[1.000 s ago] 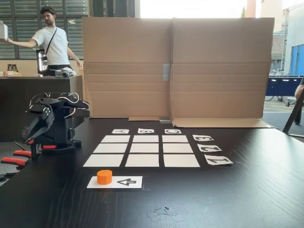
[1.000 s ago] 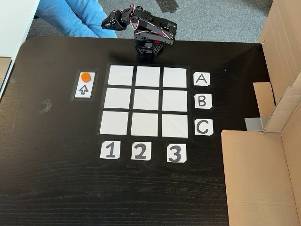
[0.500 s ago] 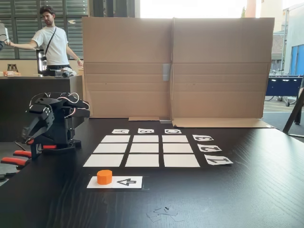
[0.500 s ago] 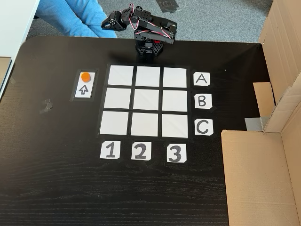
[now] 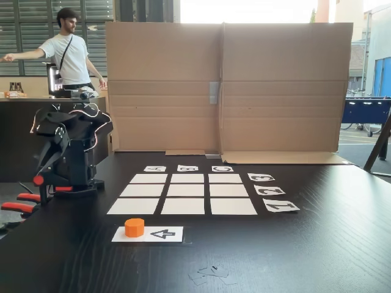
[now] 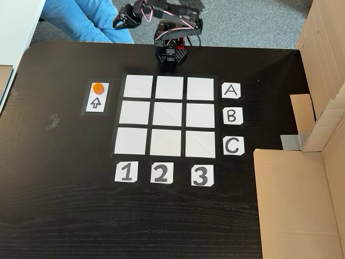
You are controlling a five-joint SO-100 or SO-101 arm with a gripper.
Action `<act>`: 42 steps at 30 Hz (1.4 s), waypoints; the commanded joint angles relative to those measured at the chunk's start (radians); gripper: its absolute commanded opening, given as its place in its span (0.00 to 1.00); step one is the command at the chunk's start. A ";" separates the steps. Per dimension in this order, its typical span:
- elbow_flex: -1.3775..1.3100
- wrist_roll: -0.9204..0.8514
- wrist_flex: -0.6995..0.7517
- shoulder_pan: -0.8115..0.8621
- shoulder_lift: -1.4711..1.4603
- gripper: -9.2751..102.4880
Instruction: Pick up the round, orange token and place it in the grid on square B2.
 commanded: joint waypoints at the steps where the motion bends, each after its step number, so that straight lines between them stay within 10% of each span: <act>1: -0.218 -0.009 0.100 -0.012 -0.152 0.08; 11: -0.807 -0.066 0.445 -0.091 -0.565 0.11; 24: -1.094 -0.130 0.503 -0.324 -0.853 0.63; 42: -1.098 -0.172 0.512 -0.499 -1.137 0.66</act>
